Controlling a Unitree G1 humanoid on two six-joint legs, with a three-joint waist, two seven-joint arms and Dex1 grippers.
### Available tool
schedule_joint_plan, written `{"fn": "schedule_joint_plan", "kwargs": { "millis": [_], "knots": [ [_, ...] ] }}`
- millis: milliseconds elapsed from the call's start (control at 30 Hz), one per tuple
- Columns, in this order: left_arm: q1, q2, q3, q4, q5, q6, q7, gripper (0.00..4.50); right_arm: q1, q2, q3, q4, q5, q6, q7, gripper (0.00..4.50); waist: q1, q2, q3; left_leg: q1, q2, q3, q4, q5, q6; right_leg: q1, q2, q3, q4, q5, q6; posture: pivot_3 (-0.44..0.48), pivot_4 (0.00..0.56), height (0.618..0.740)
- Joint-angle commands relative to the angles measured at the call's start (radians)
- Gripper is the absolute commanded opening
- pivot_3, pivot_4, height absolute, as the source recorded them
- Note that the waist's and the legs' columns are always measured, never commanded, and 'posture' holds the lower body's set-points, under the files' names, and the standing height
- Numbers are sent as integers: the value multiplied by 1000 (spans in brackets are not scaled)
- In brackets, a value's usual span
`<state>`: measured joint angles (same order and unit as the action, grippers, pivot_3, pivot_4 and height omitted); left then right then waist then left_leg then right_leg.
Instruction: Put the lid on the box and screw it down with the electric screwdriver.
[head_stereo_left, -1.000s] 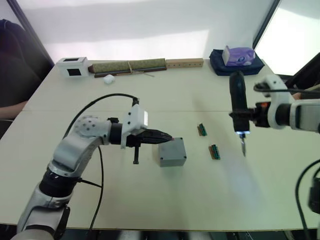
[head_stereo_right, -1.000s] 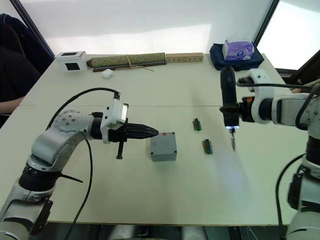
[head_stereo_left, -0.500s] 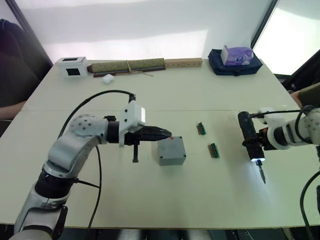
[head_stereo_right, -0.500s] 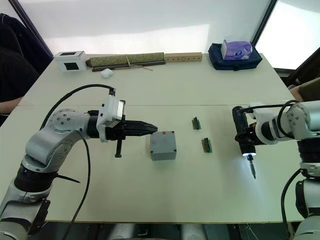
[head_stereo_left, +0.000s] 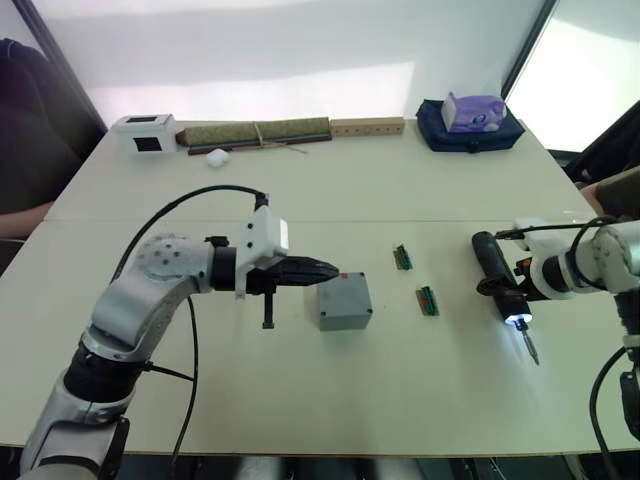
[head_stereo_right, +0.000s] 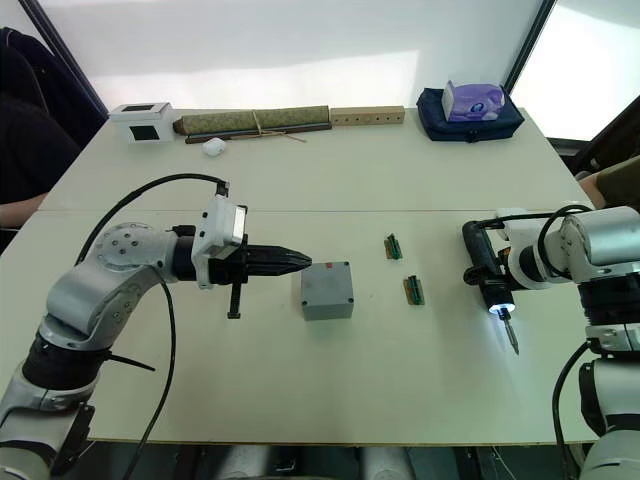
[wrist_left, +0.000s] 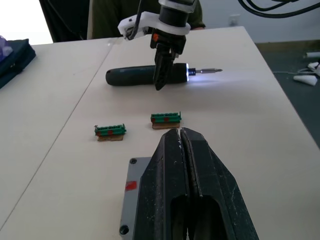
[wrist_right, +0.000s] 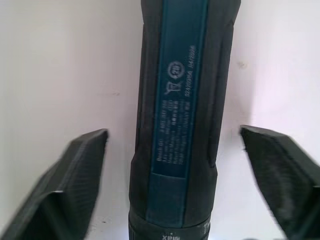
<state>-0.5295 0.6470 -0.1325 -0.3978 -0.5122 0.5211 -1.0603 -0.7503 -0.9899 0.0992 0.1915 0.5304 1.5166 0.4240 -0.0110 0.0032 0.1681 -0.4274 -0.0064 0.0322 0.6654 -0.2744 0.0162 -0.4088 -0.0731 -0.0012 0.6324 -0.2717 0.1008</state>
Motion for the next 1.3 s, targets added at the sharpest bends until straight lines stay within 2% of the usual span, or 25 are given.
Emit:
{"fn": "schedule_joint_plan", "kwargs": {
  "millis": [33,267,300,333,467,567,633,667,767,967,1133,1300],
  "knots": [
    [3,20,36,-33,-6,3,17,0,-40,-61,-29,-148,-10,-31,43,4455,-1,0,0,0,0,0,0,0,0,0,0,0,0,0,0,0,150,740],
    [84,63,21,34,59,-46,15,0,-23,-77,-65,-335,2,-115,127,4455,-1,0,0,0,1,0,0,0,0,0,1,0,0,0,0,0,150,740],
    [96,67,10,48,75,-59,9,0,-12,-55,-81,-357,8,-127,128,3934,1,0,0,0,1,0,0,0,0,0,1,0,0,0,0,0,150,740],
    [109,69,-2,69,95,-74,5,0,8,-27,-97,-400,25,-146,136,3728,2,0,0,0,1,0,0,0,0,0,0,0,0,0,0,0,150,740],
    [144,70,-35,123,143,-118,-14,0,92,68,-115,-575,48,-289,169,2103,1,0,0,0,1,0,1,0,0,0,0,0,1,0,0,0,150,740],
    [154,53,-62,162,177,-151,-15,0,197,84,-15,-672,-11,-425,195,922,3,0,0,0,1,0,1,0,0,0,-2,0,1,0,0,0,150,740],
    [149,42,-66,172,182,-159,-16,0,225,125,-7,-669,-9,-438,185,180,4,-2,-1,1,0,-1,1,0,0,1,-3,-1,1,0,0,0,150,740],
    [145,35,-72,183,195,-172,-14,0,236,138,5,-666,-18,-448,181,19,2,-2,-1,1,0,-1,2,0,0,1,-3,-1,1,0,0,0,150,740],
    [133,9,-104,248,257,-234,-2,0,279,161,66,-666,-60,-507,194,19,2,-2,-1,1,-1,-1,2,0,0,2,-4,-1,2,1,1,0,150,740],
    [96,-52,-125,315,286,-259,1,0,301,175,170,-642,-121,-565,238,19,1,-2,-1,1,-1,-1,3,1,1,1,-4,-1,3,1,1,0,150,740],
    [73,-93,-133,358,300,-271,1,0,308,222,169,-629,-121,-579,256,19,1,-2,-1,2,-1,-1,3,1,1,2,-3,-1,4,1,1,0,150,740],
    [-16,-175,-174,503,361,-347,2,0,308,238,184,-648,-98,-544,295,19,8,-3,-1,2,-2,-1,5,1,1,2,-2,-1,6,1,1,0,150,740]
  ]
}}
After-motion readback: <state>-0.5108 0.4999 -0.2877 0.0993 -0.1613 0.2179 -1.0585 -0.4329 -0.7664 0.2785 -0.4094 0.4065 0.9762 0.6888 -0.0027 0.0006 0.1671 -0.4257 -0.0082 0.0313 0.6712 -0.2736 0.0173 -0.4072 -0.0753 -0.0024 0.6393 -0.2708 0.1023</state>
